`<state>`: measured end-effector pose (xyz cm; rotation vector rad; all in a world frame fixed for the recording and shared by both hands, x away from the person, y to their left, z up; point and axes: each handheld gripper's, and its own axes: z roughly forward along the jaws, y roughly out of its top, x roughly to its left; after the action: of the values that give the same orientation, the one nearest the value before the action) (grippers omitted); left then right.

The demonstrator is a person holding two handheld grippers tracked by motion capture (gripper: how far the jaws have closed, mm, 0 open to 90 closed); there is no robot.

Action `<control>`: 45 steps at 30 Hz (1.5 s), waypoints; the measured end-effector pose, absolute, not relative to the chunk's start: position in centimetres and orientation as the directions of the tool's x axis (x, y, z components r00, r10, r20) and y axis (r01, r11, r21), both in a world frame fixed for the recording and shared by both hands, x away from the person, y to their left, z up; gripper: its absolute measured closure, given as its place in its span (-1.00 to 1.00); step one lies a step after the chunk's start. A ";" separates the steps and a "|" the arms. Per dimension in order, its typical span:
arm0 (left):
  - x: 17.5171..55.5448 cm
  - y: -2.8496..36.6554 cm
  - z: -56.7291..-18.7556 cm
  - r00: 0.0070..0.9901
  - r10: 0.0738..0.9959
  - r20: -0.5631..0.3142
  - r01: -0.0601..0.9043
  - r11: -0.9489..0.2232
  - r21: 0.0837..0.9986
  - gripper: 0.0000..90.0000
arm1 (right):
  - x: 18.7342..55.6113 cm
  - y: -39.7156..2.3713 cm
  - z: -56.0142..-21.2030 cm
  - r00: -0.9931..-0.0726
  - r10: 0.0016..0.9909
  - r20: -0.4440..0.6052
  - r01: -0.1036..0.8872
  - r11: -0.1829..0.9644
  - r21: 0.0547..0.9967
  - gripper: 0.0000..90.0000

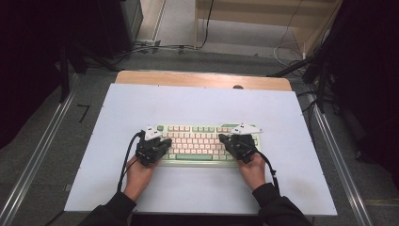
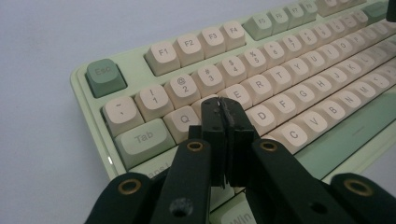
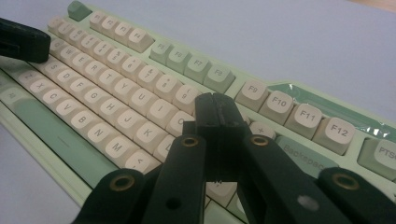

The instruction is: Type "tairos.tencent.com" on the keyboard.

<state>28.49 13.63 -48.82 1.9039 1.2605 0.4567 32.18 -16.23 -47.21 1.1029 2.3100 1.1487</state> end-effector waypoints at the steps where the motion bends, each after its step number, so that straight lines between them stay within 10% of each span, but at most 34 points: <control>1: 28.5 13.6 -48.8 0.440 0.889 -0.124 0.604 -0.191 0.774 1.00 | 32.2 -16.2 -47.2 -0.645 0.763 0.040 0.493 0.376 0.785 0.94; 45: 28.1 13.7 -48.2 0.443 0.886 -0.137 0.566 -0.158 0.809 1.00 | 32.9 -12.8 -47.4 -0.684 0.727 0.055 0.477 0.389 0.788 0.94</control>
<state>28.10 13.70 -48.22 1.8449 1.2328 0.4747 32.92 -12.85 -47.43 1.0544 2.3522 1.1847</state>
